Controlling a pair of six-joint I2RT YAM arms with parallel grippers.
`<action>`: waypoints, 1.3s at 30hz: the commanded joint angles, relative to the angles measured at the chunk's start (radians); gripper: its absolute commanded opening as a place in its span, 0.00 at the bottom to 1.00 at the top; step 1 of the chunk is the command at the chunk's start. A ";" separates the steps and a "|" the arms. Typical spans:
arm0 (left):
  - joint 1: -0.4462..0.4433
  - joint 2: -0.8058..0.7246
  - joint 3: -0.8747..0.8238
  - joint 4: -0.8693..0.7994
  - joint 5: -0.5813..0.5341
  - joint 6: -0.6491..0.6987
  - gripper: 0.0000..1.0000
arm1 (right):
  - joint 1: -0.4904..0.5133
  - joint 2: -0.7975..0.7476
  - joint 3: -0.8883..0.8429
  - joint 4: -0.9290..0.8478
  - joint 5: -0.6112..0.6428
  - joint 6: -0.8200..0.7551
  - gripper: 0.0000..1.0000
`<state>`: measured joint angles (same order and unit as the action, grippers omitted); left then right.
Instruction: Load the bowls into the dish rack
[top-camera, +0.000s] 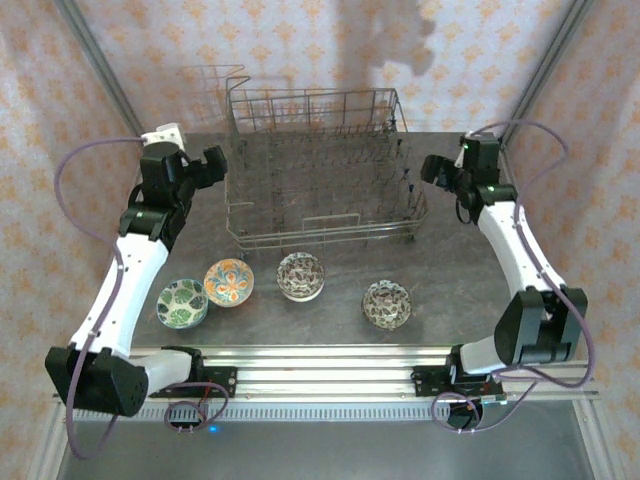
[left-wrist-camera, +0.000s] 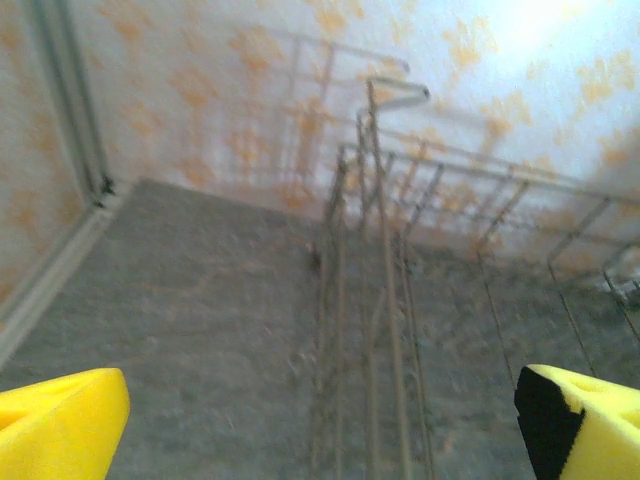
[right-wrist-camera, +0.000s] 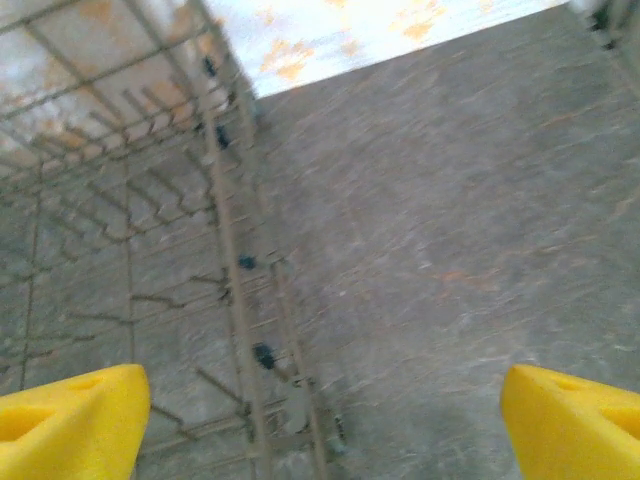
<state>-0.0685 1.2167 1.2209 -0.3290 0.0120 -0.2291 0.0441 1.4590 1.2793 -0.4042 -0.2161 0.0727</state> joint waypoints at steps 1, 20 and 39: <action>-0.033 0.076 0.098 -0.239 0.099 0.002 1.00 | 0.031 0.077 0.094 -0.163 -0.050 -0.012 0.88; -0.085 0.397 0.349 -0.435 0.092 0.026 0.97 | 0.056 0.333 0.327 -0.355 0.140 0.109 0.61; -0.152 0.624 0.624 -0.511 0.111 0.058 0.93 | 0.052 0.229 0.166 -0.318 0.242 0.194 0.34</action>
<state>-0.2031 1.8137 1.7866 -0.8253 0.1043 -0.1989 0.1181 1.7252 1.4738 -0.6575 -0.1001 0.2371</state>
